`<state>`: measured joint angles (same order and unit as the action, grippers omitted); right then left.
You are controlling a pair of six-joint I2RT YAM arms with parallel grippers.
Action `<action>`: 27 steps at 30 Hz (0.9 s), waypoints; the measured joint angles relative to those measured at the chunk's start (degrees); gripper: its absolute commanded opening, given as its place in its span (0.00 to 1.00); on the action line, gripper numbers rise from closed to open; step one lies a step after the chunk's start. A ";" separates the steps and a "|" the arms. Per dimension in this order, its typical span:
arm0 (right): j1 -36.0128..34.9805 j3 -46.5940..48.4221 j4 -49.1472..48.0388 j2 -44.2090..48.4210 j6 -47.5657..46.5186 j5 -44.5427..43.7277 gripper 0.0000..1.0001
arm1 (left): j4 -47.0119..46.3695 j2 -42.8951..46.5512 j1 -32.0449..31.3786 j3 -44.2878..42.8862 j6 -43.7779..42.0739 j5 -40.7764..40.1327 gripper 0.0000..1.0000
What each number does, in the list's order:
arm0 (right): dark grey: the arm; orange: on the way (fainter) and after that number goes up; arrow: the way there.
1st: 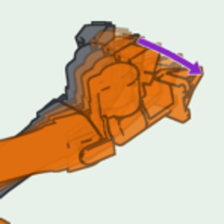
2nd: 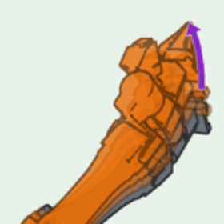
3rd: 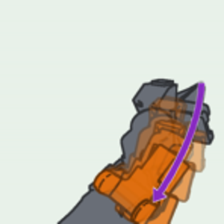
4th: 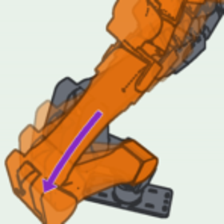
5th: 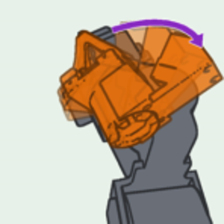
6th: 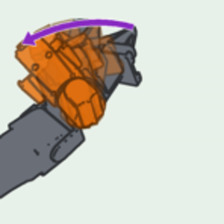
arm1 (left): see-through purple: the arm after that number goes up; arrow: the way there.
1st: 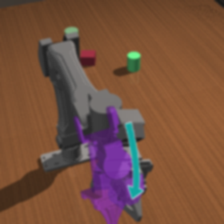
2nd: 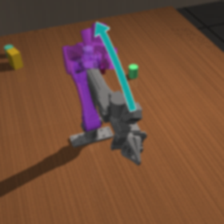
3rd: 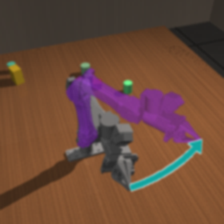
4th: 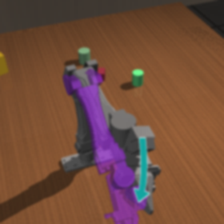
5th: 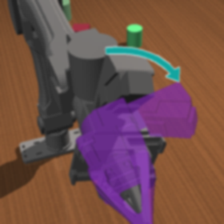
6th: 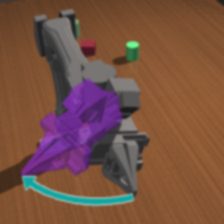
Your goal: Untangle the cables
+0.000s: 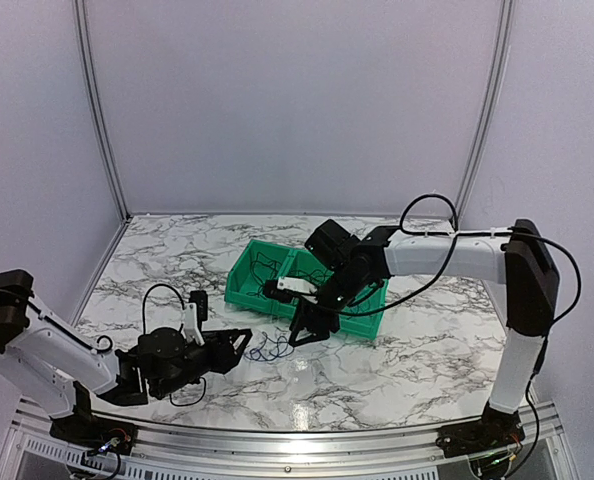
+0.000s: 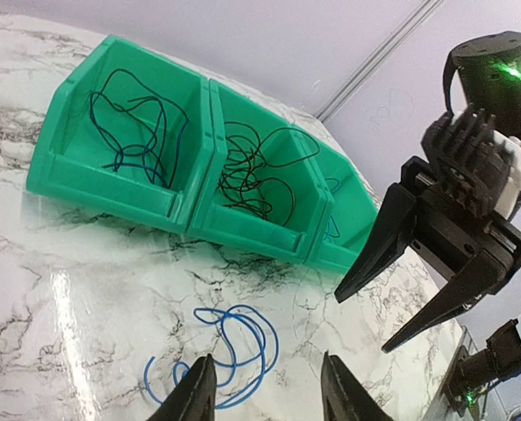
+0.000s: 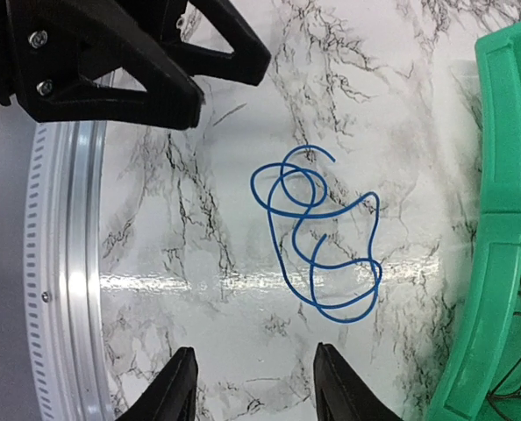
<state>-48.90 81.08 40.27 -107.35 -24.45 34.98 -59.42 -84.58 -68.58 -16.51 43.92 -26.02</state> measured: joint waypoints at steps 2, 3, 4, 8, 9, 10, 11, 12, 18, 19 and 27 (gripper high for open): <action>-1.66 0.00 -0.96 -0.13 -0.83 -3.13 0.47 | 2.14 0.35 0.00 -0.22 -0.15 0.00 0.48; -2.38 0.00 -1.33 -0.33 -1.16 -4.39 0.46 | 3.19 0.24 0.00 -0.59 -0.66 0.33 0.49; -3.08 0.00 -1.70 -0.66 -1.55 -5.73 0.46 | 4.28 -0.02 0.00 -1.14 -1.33 0.94 0.50; -4.79 -1.01 -2.99 -1.70 -3.56 -9.14 0.46 | 7.23 -2.64 0.00 -4.70 -4.26 4.98 0.50; -4.98 -1.60 -3.34 -1.70 -4.00 -9.86 0.46 | 7.74 -3.39 0.00 -5.53 -4.79 5.75 0.50; -5.20 -2.32 -3.63 -1.70 -4.46 -10.62 0.46 | 8.37 -4.11 0.00 -6.34 -5.40 6.43 0.50; -5.27 -2.99 -3.87 -1.70 -4.76 -11.41 0.46 | 8.81 -4.74 0.00 -6.88 -5.70 6.73 0.50; -5.27 -3.54 -3.89 -1.70 -5.05 -12.02 0.47 | 9.60 -5.46 0.00 -7.52 -5.88 6.88 0.49; -5.27 -4.59 -4.44 -1.38 -5.79 -13.49 0.47 | 15.26 -10.01 0.35 -11.37 -6.58 5.92 0.37; -5.27 -4.74 -4.55 -1.16 -5.81 -13.53 0.47 | 15.82 -10.62 0.50 -11.89 -6.67 5.77 0.30; -5.25 -5.20 -4.70 2.03 -5.66 -13.75 0.49 | 18.67 -13.20 2.29 -13.90 -8.66 4.39 0.00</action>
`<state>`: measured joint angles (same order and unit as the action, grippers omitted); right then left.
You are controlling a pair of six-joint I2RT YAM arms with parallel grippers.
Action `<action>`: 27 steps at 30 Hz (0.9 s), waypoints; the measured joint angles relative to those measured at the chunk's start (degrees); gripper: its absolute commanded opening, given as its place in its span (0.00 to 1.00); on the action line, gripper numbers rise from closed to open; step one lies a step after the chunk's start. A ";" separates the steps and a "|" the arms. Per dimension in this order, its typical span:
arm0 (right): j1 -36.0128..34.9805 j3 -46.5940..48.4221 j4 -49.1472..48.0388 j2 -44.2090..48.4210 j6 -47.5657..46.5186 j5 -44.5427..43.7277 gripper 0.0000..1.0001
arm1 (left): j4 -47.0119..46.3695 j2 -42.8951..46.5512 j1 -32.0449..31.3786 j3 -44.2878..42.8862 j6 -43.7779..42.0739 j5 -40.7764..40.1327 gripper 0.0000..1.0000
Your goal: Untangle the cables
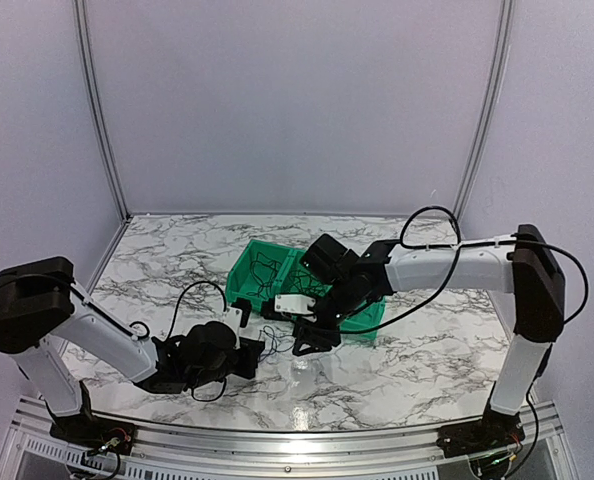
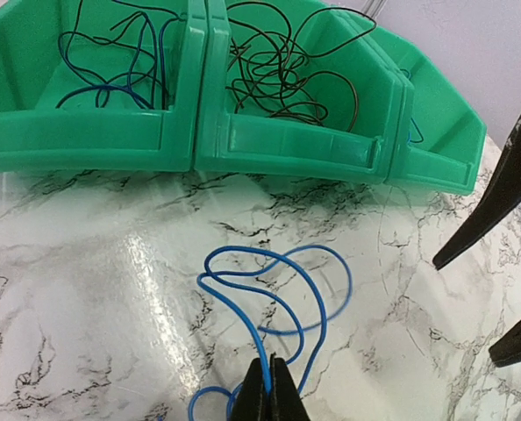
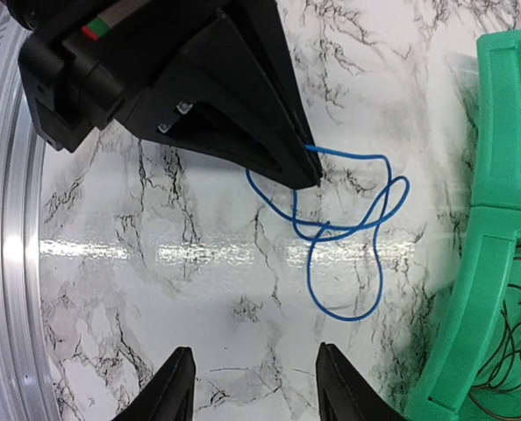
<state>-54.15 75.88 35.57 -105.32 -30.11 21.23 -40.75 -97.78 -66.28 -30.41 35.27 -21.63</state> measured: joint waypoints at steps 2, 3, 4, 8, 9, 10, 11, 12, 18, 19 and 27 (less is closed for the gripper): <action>0.15 0.33 0.13 0.92 0.37 -0.39 0.51 | 0.26 0.33 0.00 -0.07 -1.14 0.20 0.00; 0.46 0.92 0.37 1.29 0.81 -0.42 0.53 | 0.35 0.72 -0.04 -0.07 -1.84 0.31 0.00; 0.63 1.70 0.52 1.55 1.36 -0.35 0.55 | 0.39 1.62 -0.13 -0.07 -3.15 0.70 0.00; 3.80 7.37 0.55 1.95 3.93 2.56 0.57 | 0.35 5.55 -1.33 -0.04 -7.52 1.66 0.00; 5.07 8.85 0.55 1.95 4.59 3.56 0.57 | 0.31 6.88 -1.84 -0.07 -8.68 1.79 0.00; 5.84 9.88 0.57 1.92 4.92 4.37 0.58 | 0.31 8.13 -2.25 -0.07 -9.73 2.03 0.00; 6.75 11.08 0.76 1.90 5.20 5.35 0.58 | 0.26 9.09 -2.54 -0.07 -10.54 2.14 0.00; 7.56 12.04 0.96 1.81 5.49 6.21 0.59 | 0.24 10.12 -2.89 -0.07 -11.45 2.29 0.00; 7.76 12.46 1.81 0.44 6.29 11.19 0.62 | 0.15 13.55 -4.26 -0.07 -15.45 3.28 0.00; 7.76 12.37 2.08 0.07 6.27 11.98 0.62 | 0.13 13.92 -4.46 -0.07 -16.02 3.37 0.00; 7.23 10.05 2.71 -0.55 4.90 15.76 0.62 | 0.13 15.17 -5.05 -0.07 -17.40 3.61 0.00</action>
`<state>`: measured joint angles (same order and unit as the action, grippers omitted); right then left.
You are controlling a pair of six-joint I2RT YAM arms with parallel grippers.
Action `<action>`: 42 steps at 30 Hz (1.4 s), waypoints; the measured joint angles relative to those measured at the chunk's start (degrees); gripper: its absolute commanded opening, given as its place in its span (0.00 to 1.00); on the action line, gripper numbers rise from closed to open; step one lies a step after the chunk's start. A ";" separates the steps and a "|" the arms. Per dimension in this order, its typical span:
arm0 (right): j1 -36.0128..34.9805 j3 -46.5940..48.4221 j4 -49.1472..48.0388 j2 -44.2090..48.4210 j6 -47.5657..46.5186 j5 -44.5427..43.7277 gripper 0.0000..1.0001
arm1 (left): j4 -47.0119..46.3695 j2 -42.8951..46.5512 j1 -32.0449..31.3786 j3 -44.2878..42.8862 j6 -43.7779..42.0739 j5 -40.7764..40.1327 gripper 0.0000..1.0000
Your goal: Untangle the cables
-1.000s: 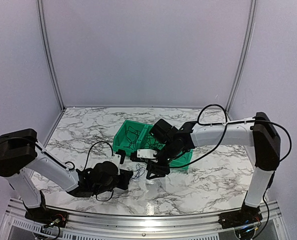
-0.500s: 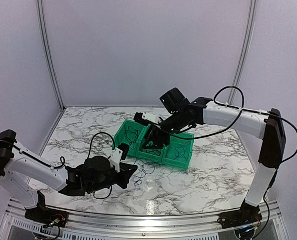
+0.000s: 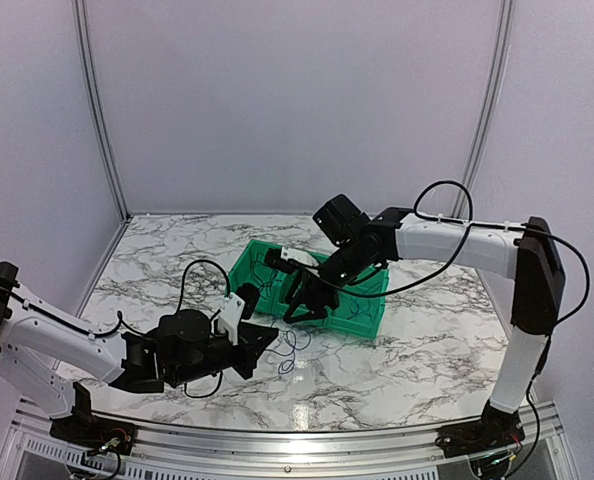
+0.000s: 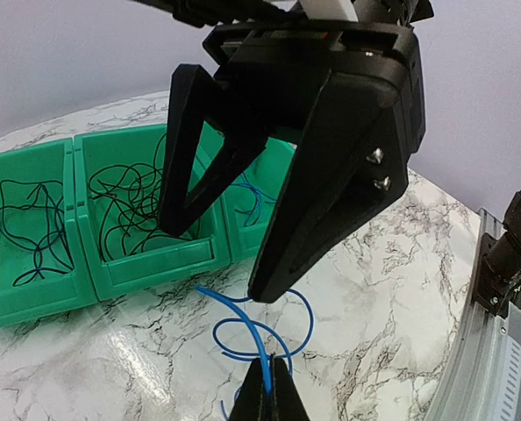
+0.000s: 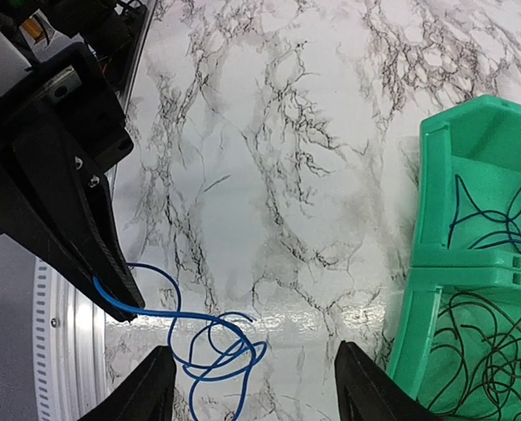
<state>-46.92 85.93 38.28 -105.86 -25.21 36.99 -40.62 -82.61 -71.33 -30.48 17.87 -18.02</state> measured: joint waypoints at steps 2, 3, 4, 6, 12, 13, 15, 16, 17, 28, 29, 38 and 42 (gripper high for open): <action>-0.33 -0.59 -0.04 0.00 -0.50 -0.07 0.62 | 0.00 0.37 -0.11 0.00 -0.17 0.00 0.00; -0.57 -0.83 -0.07 0.00 -0.81 -0.11 0.62 | 0.00 0.57 -0.17 0.00 -0.24 0.02 0.00; -0.90 -1.11 -0.20 0.00 -1.05 -0.22 0.62 | 0.00 0.85 -0.26 0.00 -0.33 0.02 0.00; -1.60 -1.57 -0.20 0.00 -1.42 -0.42 0.62 | -0.02 1.53 -0.37 0.00 -0.39 0.04 0.00; -2.69 -1.77 -1.25 -0.04 -1.62 -0.57 0.17 | -0.15 3.26 -0.61 0.00 -0.74 0.24 0.00; -2.69 -1.77 -1.49 -0.09 -1.75 -0.50 0.07 | -0.22 3.28 -0.63 0.00 -0.79 0.20 0.00; -2.69 -1.77 -1.92 -0.13 -1.29 -0.35 0.00 | -0.22 3.28 -0.63 0.02 -0.79 -0.13 0.00; -2.67 -1.77 -2.14 -0.13 -0.98 -0.13 0.00 | -0.22 3.28 -0.63 0.02 -0.79 -0.59 0.03; -2.67 -1.77 -2.32 -0.13 -0.74 0.00 0.00 | -0.24 3.23 -0.66 0.02 -0.76 -1.31 0.08; -2.51 -2.54 -3.54 1.44 2.64 3.61 0.00 | -6.25 -10.03 -0.79 -3.08 1.22 -17.31 0.12; -2.51 -2.54 -3.54 2.01 2.80 4.04 0.00 | -7.48 -11.21 -0.79 -3.45 1.18 -17.94 0.10; -2.29 -3.26 -3.45 8.55 2.91 8.61 0.00 | -21.55 -19.69 -0.79 -4.39 1.16 -23.50 0.00; -2.03 -3.87 -2.86 9.92 2.75 10.19 0.00 | -27.47 -21.09 -0.79 -4.22 1.68 -25.55 0.00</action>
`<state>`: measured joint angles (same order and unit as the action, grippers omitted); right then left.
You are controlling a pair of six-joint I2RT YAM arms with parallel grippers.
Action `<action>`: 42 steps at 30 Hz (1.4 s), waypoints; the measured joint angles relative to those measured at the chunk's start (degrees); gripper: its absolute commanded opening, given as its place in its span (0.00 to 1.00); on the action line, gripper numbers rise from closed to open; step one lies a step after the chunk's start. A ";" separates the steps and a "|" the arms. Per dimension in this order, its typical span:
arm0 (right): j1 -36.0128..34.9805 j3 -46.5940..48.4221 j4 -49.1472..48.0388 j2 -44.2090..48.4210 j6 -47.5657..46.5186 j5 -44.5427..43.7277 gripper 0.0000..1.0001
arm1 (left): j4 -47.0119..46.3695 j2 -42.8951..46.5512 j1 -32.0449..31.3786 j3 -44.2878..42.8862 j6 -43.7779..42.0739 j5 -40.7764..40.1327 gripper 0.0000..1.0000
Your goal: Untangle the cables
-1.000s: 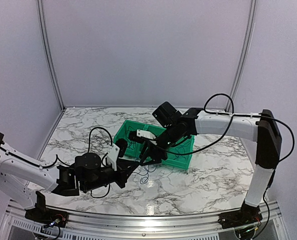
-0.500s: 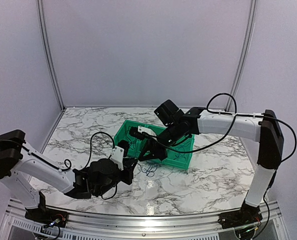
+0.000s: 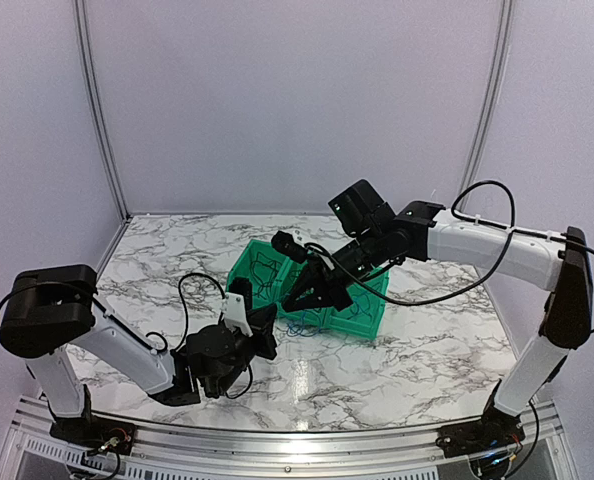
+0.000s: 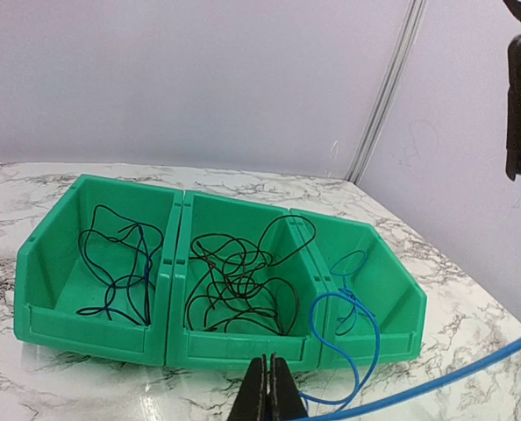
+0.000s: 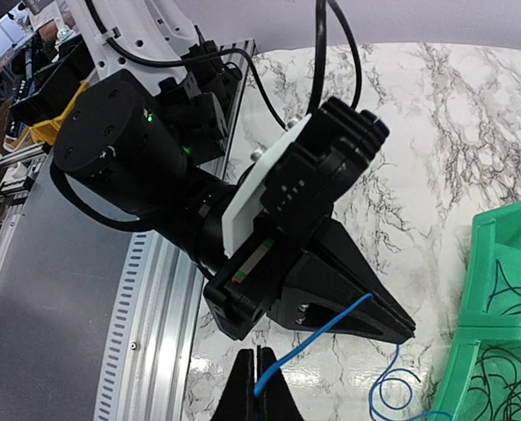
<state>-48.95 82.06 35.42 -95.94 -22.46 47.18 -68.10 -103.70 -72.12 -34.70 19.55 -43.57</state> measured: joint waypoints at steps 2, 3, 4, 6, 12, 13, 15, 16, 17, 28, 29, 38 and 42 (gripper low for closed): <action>0.13 -0.02 0.63 0.39 -0.15 0.74 0.00 | -1.90 -0.31 0.04 0.11 0.66 -0.44 0.00; 0.20 -0.02 1.03 0.50 -0.28 1.31 0.00 | -2.97 -0.50 0.09 0.17 1.05 -0.50 0.00; 0.37 -0.02 1.90 0.66 -0.57 1.90 0.00 | -3.85 -0.70 0.15 0.24 1.51 -0.48 0.00; 0.74 0.28 3.08 0.72 -1.01 2.43 0.00 | -5.53 -1.25 0.33 0.39 2.60 -0.31 0.00; 3.06 5.33 8.96 1.01 -3.10 3.91 0.00 | -11.19 -1.84 0.66 0.72 5.60 2.54 0.00; 3.34 6.29 9.79 1.27 -3.34 3.85 0.00 | -12.24 -1.84 0.81 0.70 5.86 3.17 0.00; 3.50 7.61 11.08 1.79 -3.93 3.91 0.00 | -13.84 -1.86 1.11 0.22 6.23 4.31 0.00; 3.50 8.07 11.78 2.16 -4.20 3.87 0.00 | -14.62 -1.88 1.25 0.00 6.43 4.83 0.01; 3.50 8.13 12.22 2.56 -4.42 3.87 0.00 | -15.15 -1.88 1.29 -0.13 6.64 5.20 0.01; 3.63 12.68 18.56 7.98 -8.37 11.06 0.00 | -9.11 -6.32 4.83 3.06 9.11 1.75 0.13; 3.63 14.95 19.02 9.05 -8.94 11.93 0.00 | -7.58 -7.06 5.57 3.56 9.42 0.90 0.14; 3.72 22.40 21.07 14.08 -11.08 15.08 0.00 | -3.52 -7.30 6.10 4.13 10.14 -1.81 0.16; 4.96 22.51 22.27 14.16 -11.54 14.45 0.00 | -3.30 -6.71 6.12 5.42 10.60 -2.69 0.16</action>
<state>-43.99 104.57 57.69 -81.78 -34.00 61.63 -71.40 -110.41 -66.00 -29.28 30.15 -46.26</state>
